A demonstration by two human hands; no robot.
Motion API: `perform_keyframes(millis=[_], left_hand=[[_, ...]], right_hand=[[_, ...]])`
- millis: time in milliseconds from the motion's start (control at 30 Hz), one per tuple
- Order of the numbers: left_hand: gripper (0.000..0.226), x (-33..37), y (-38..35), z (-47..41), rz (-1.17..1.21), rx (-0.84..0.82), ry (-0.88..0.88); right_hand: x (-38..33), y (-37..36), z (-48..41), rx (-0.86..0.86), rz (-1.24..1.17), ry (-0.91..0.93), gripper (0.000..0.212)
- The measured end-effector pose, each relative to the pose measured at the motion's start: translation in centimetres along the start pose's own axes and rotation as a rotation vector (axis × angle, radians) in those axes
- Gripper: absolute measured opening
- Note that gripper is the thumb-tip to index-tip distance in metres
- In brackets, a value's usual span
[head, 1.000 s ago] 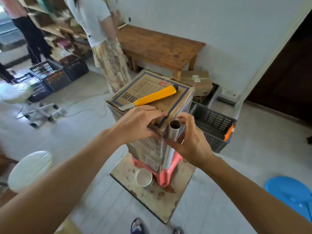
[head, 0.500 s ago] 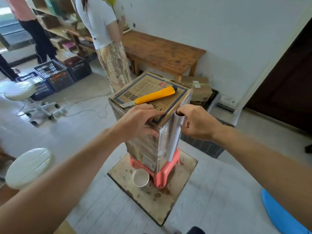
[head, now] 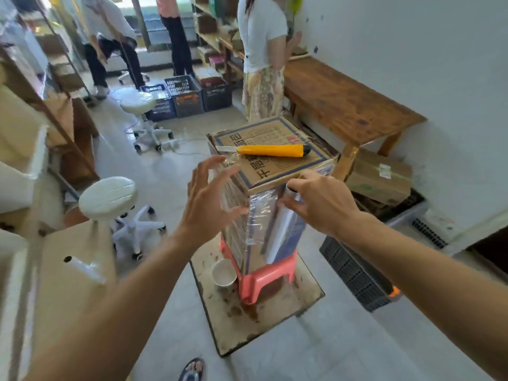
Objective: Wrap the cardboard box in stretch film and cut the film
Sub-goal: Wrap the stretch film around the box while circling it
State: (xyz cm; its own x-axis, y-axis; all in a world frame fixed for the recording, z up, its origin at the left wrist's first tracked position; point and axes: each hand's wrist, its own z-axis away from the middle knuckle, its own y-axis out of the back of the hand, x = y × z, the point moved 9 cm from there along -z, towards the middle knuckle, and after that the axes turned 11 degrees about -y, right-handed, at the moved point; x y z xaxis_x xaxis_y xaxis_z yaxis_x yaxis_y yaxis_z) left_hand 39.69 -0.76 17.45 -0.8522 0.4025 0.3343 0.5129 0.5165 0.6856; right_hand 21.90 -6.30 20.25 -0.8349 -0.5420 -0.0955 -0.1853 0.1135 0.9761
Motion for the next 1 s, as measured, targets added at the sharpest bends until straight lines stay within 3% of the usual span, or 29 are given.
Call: perform_keyframes(millis=[167,267,467,600,700,733,900,1000], left_hand=[[0.065,0.3,-3.1,4.0,0.38,0.195,0.432],[0.061,1.1,-4.0,4.5,0.379,0.311,0.484],[0.065,2.1,-4.6,4.2,0.296,0.325,0.461],[0.061,1.8,-5.1,4.9,0.323,0.351,0.505],[0.054,1.8,-6.1,6.4,0.438,0.458,0.623],[0.055,1.8,-6.4,7.1,0.455,0.505,0.688],[0.074,1.2,-12.5,14.7,0.507,0.587,1.238],[0.047,2.4,-18.5,18.6,0.744,0.577,1.583]], right_hand=[[0.4,0.5,0.1,-0.084,-0.037,0.059,0.037],[1.2,0.7,0.3,-0.134,-0.023,0.081,0.033],[3.5,0.9,-0.4,-0.22,-0.021,0.148,0.013],[5.2,0.2,-1.4,-0.323,-0.079,0.134,0.022],[5.2,0.4,-1.7,-0.338,-0.155,0.138,0.022],[5.1,0.5,-1.8,-0.328,-0.183,0.138,0.016],[4.4,0.4,-2.6,-0.239,-0.157,0.186,0.031],[4.5,0.1,-2.8,-0.209,-0.126,0.213,0.039]])
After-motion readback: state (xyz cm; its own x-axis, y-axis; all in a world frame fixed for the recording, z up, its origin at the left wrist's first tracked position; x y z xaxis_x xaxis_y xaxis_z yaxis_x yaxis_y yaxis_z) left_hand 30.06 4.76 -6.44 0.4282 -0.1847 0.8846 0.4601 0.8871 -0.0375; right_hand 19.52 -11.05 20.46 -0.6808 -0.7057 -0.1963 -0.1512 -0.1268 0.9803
